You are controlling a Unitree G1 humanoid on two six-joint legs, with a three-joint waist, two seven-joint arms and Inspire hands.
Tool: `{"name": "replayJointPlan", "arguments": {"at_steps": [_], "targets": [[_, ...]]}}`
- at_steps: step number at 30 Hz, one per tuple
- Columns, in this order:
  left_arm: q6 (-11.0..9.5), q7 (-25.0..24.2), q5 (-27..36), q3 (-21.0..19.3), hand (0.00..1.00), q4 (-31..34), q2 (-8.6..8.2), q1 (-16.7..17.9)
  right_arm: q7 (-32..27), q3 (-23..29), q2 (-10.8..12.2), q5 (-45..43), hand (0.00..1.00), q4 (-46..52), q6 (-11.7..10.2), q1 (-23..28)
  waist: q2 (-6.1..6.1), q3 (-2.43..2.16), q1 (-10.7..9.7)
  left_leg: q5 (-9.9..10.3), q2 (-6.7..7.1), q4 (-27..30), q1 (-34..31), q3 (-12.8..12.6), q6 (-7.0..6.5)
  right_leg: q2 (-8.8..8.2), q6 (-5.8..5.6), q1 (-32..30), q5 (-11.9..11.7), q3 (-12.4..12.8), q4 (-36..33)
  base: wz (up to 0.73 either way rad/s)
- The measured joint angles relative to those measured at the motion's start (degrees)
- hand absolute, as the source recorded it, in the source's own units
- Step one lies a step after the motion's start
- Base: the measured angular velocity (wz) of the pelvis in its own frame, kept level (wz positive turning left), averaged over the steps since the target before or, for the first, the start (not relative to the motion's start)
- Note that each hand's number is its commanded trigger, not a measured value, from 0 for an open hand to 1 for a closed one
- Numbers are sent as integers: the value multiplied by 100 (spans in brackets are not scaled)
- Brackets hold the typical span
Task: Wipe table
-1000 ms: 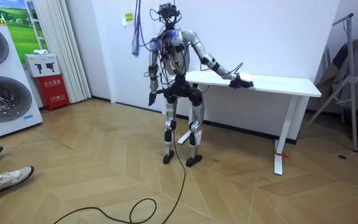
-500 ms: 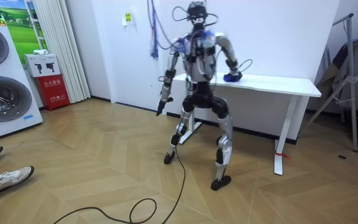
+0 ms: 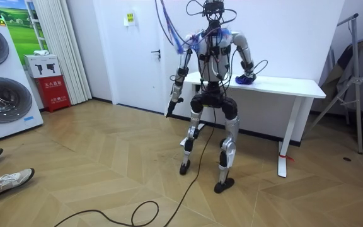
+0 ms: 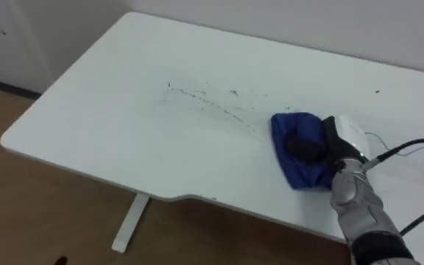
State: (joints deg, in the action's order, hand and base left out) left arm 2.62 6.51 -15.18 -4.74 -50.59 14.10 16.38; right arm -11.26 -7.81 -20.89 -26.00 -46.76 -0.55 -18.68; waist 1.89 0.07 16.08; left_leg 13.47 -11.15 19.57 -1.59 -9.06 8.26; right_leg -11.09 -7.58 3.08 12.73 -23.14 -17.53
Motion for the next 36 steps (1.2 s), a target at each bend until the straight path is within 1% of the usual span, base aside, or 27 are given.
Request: {"name": "replayJointPlan", "arguments": {"at_steps": [2, 3, 5, 8, 10, 13, 15, 17, 18, 19, 20, 21, 22, 23, 24, 25, 26, 27, 28, 29, 30, 31, 32, 33, 34, 35, 36], "targets": [[-1, 70, -2, -26, 0, -5, -2, 57, -50, -1, -1, 101, 100, -77, -83, 106, 64, 0, -6, -58, 46, -175, 95, 40, 4, -16, 10, 17, -30, -100, 15, -17], [-3, 90, -11, -136, 0, 1, -2, 119, -185, 25, -10, 171, 100, -114, -148, 255, 152, -30, -54, -129, 87, -307, 144, 83, 0, -28, 10, 80, -31, -148, 71, 46], [26, 167, -95, -339, 0, 3, -13, 276, -328, 220, -10, 235, 100, -181, -239, 481, 260, -31, -288, -199, 153, -402, 136, 348, -1, -28, -10, 299, -43, -418, 232, 69], [88, 194, -312, -692, 0, -1, -18, 572, -683, 881, -51, 359, 100, -405, -336, 1016, 404, -40, -457, -214, 250, -422, 184, 565, -12, -28, -80, 636, -88, -700, 480, 50], [90, 207, -424, -1104, 0, -2, 8, 689, -907, 1421, -136, 566, 100, -452, -384, 1646, 509, -50, -529, -212, 305, -417, 193, 739, -17, -29, -79, 792, -95, -864, 538, 40], [84, 220, -462, -1266, 0, -17, 8, 720, -998, 1732, -336, 959, 100, -535, -392, 2149, 516, -62, -544, -216, 310, -399, 182, 778, -26, -29, -78, 825, -103, -900, 546, 8], [72, 219, -461, -1226, 0, -1, 10, 706, -966, 1787, -435, 1067, 100, -648, -367, 2209, 493, -68, -595, -223, 308, -366, 189, 792, -35, -28, -78, 871, -103, -904, 546, 2], [73, 212, -459, -1152, 0, 54, -4, 645, -925, 1763, -445, 1032, 100, -629, -265, 2081, 461, -70, -610, -225, 304, -303, 194, 808, -40, -27, -78, 881, -103, -864, 523, -3], [80, 213, -453, -1071, 0, 60, -13, 531, -864, 1727, -441, 1002, 100, -632, -86, 1891, 420, -54, -596, -233, 298, -273, 191, 804, -52, -29, -66, 863, -108, -824, 480, -22], [99, 207, -458, -957, 0, 54, -37, 414, -824, 1607, -449, 1000, 100, -637, 215, 1631, 370, -47, -478, -238, 285, -243, 145, 789, -62, -26, -26, 764, -132, -704, 415, -34], [106, 202, -458, -928, 0, 75, -70, 309, -768, 1523, -446, 993, 100, -634, 363, 1441, 345, -52, -431, -234, 277, -250, 106, 795, -69, -26, 23, 663, -133, -638, 364, -55], [124, 191, -457, -892, 0, 85, -127, 216, -599, 1204, -388, 964, 100, -611, 619, 972, 326, -55, -366, -276, 283, -305, 37, 798, -137, -19, 282, 469, -89, -433, 230, -69], [153, 175, -454, -854, 0, 129, -167, 107, -348, 655, -324, 947, 100, -436, 850, 463, 334, -43, -254, -322, 281, -336, -19, 828, -212, 35, 636, 241, -82, -241, 127, -70], [167, 157, -455, -841, 0, 126, -172, 44, -223, 318, -265, 941, 100, -363, 890, 182, 287, -16, -189, -341, 281, -355, -35, 838, -243, 78, 780, 149, -95, -145, 124, -73], [209, 143, -451, -843, 0, 82, -170, -52, 7, -259, -49, 887, 100, -344, 897, -461, 339, -18, -70, -383, 284, -386, -101, 854, -305, 134, 902, -11, -140, 11, 125, -36], [225, 121, -453, -835, 0, 90, -163, -134, 269, -719, 186, 711, 100, -350, 875, -1084, 356, 5, -36, -427, 291, -382, -203, 915, -325, 170, 923, -113, -154, 53, 142, -8], [239, 100, -452, -803, 0, 89, -162, -178, 392, -869, 270, 650, 100, -372, 841, -1372, 370, 17, -1, -459, 303, -366, -255, 987, -299, 210, 934, -151, -160, 90, 183, 53], [247, 31, -452, -725, 0, 89, -139, -222, 567, -1063, 364, 549, 100, -551, 734, -1883, 411, 49, 120, -528, 358, -346, -348, 1144, -256, 241, 996, -209, -138, 128, 230, 70], [273, -5, -452, -702, 0, 97, -123, -204, 657, -1127, 362, 490, 100, -836, 596, -2296, 457, 74, 316, -550, 427, -356, -419, 1256, -260, 257, 1013, -199, -128, 127, 297, 73], [320, -9, -451, -702, 0, 114, -108, -182, 656, -1122, 331, 482, 100, -944, 578, -2431, 499, 72, 447, -557, 473, -355, -461, 1340, -266, 256, 1017, -191, -124, 128, 325, 75], [434, -15, -451, -691, 0, 121, -21, -127, 653, -1096, 281, 499, 100, -1141, 560, -2631, 595, 72, 627, -562, 573, -349, -537, 1514, -267, 254, 1009, -150, -120, 120, 391, 95], [567, -57, -451, -680, 0, 117, 88, 27, 650, -1032, 239, 566, 100, -1268, 546, -2720, 666, 87, 674, -553, 691, -307, -618, 1728, -293, 255, 1010, -83, -115, 133, 431, 99], [632, -61, -451, -685, 0, 114, 124, 101, 650, -968, 210, 622, 100, -1337, 535, -2724, 688, 86, 702, -544, 754, -278, -652, 1829, -312, 255, 989, -61, -128, 126, 427, 108], [732, -68, -454, -672, 0, 113, 155, 215, 644, -898, 84, 802, 100, -1529, 525, -2682, 678, 98, 725, -509, 868, -181, -704, 2032, -370, 251, 887, 27, -183, 36, 389, 103], [749, -96, -456, -613, 0, 114, 227, 296, 643, -868, -78, 886, 100, -1675, 516, -2499, 660, 107, 771, -490, 966, -155, -705, 2177, -408, 208, 696, 108, -264, -71, 389, 96], [750, -113, -453, -627, 0, 113, 249, 329, 643, -817, -128, 926, 100, -1721, 501, -2372, 659, 107, 775, -479, 1000, -131, -709, 2240, -428, 190, 607, 126, -295, -91, 370, 73], [749, -132, -451, -638, 0, 113, 293, 366, 641, -593, -179, 971, 100, -1793, 448, -2048, 653, 112, 755, -448, 1061, -69, -716, 2290, -476, 151, 452, 202, -360, -118, 372, 46]]}}
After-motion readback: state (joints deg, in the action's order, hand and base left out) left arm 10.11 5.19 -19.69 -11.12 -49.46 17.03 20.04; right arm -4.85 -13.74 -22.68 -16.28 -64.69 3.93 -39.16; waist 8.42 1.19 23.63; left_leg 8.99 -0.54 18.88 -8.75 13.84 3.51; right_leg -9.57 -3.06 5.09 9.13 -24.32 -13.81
